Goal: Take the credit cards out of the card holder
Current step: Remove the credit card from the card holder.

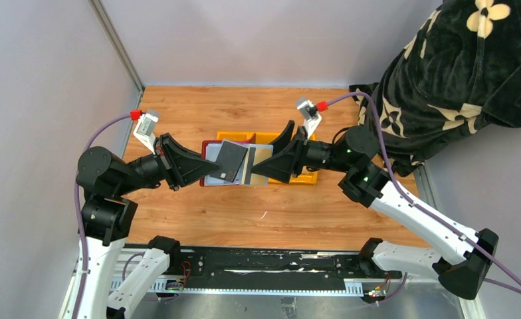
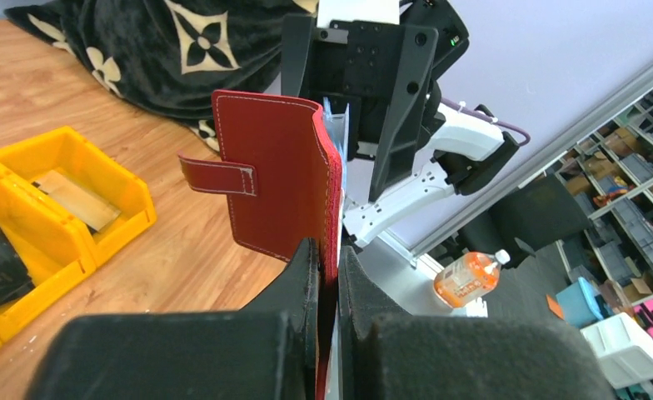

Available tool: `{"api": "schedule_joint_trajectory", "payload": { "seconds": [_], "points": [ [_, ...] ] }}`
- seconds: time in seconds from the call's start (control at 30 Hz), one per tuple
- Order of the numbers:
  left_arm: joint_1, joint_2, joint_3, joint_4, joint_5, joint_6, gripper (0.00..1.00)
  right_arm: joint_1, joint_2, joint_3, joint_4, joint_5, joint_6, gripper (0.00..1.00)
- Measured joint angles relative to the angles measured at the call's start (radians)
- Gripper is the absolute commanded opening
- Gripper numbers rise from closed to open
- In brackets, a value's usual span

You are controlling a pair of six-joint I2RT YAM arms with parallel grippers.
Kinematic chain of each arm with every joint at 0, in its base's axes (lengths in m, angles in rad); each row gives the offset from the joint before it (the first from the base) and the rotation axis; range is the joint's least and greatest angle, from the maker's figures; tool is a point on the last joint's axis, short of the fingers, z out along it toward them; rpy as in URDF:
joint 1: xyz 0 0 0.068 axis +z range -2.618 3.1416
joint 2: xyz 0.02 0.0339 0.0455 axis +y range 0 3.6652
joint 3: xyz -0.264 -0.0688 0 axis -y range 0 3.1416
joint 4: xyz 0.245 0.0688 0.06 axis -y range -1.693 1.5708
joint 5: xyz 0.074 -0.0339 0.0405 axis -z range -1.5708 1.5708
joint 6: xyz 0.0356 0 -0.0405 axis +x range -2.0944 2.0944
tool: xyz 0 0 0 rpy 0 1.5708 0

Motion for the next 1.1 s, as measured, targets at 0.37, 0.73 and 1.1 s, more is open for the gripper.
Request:
{"api": "schedule_joint_trajectory", "payload": {
  "seconds": [0.37,0.73,1.1],
  "points": [
    [0.000,-0.002,-0.027,-0.018,-0.033,0.016,0.00,0.029,-0.082,0.032,-0.261,0.199,-0.218,0.68],
    [0.000,0.001,-0.075,-0.024,-0.044,0.005,0.00,0.031,-0.137,0.158,-0.245,0.165,-0.195,0.58],
    [0.000,0.003,-0.075,-0.010,-0.051,-0.009,0.00,0.043,0.052,-0.004,-0.119,0.048,0.003,0.58]
  ]
}}
